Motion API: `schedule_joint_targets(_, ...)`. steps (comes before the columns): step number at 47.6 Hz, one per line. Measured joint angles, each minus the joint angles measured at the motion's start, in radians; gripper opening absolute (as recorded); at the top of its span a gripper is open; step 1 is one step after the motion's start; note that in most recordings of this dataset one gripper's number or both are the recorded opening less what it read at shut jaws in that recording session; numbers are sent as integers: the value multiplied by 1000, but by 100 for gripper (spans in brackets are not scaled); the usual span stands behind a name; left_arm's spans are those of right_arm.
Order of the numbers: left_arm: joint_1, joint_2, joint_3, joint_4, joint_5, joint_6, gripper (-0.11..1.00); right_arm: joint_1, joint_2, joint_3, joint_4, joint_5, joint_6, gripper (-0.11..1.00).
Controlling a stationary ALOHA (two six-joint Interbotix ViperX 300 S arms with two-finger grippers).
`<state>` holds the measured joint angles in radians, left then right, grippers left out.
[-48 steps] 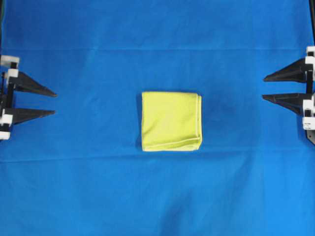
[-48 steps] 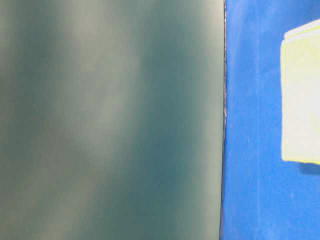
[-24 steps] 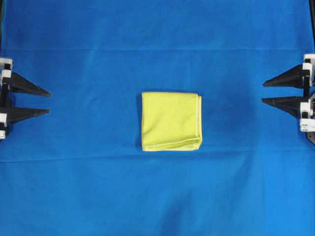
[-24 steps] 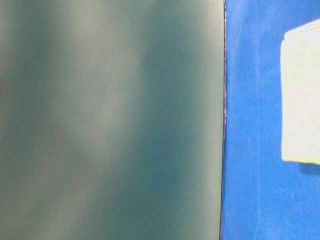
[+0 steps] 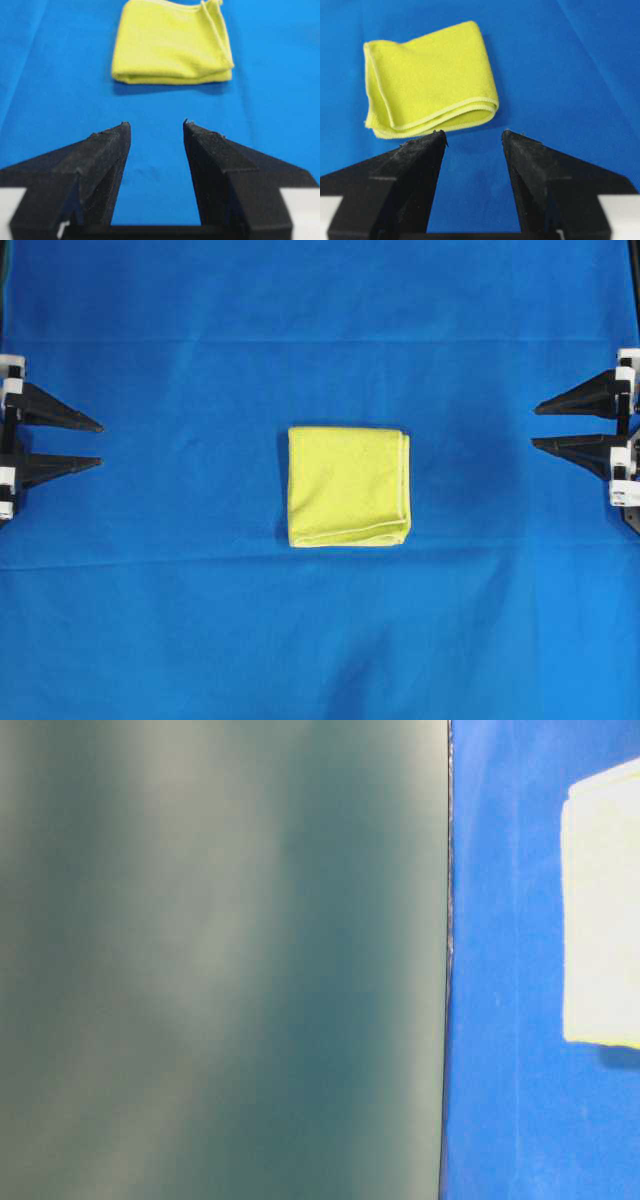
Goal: Fold the yellow towel.
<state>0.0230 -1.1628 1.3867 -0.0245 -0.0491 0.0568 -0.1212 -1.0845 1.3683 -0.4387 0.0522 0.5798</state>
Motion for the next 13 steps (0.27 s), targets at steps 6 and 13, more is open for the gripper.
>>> schedule_joint_targets(6,2,0,0,0,0,-2,44,0,0,0,2,0,0,55)
schedule_joint_targets(13,0,0,0,0,0,-2,44,0,0,0,0,0,-2,55)
